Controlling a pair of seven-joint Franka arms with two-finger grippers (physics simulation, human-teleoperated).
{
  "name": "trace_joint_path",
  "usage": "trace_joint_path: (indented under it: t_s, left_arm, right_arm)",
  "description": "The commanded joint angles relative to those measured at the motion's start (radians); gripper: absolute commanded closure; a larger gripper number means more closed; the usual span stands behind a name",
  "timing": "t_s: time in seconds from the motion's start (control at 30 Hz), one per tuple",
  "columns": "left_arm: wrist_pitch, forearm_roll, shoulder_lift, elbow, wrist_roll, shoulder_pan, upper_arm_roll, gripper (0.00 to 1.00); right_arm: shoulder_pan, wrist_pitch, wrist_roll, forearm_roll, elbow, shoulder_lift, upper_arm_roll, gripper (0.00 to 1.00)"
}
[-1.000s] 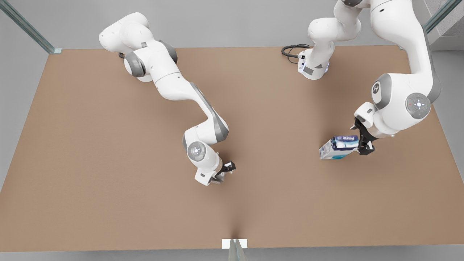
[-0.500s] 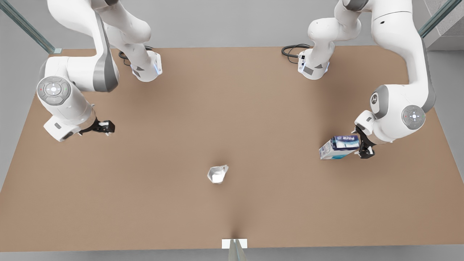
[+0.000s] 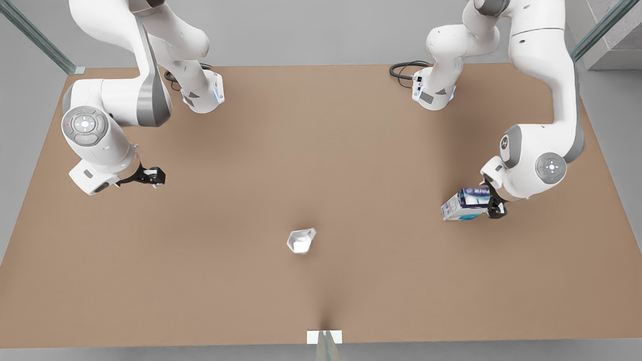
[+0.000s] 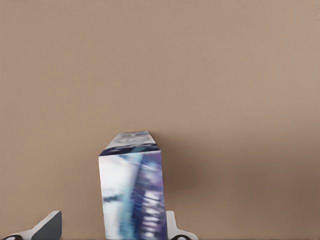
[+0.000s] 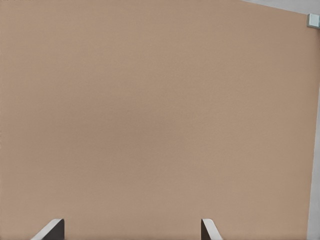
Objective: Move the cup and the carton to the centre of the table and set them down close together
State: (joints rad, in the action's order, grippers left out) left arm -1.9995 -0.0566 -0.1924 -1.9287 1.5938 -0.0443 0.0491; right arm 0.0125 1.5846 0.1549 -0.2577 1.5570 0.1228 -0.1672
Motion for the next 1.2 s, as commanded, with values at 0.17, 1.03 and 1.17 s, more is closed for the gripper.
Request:
trace_joint_path:
  t_s: [0.17,1.03,1.17]
  left_arm:
    - [-0.065,-0.025,-0.012,-0.064,-0.002,0.0,0.0,0.0]
    - [-0.01,-0.014,0.059,0.022,-0.058,0.052,0.032,0.48]
    - [-0.005,-0.012,0.05,0.048,-0.159,0.178,0.032,0.48]
  right_arm:
    - [0.001,0.0,0.0,0.0,0.0,0.001,0.0,0.0]
    - [0.001,-0.005,-0.014,0.009,-0.002,-0.002,-0.002,0.0]
    - [0.001,-0.005,-0.014,0.009,-0.002,-0.002,-0.002,0.0]
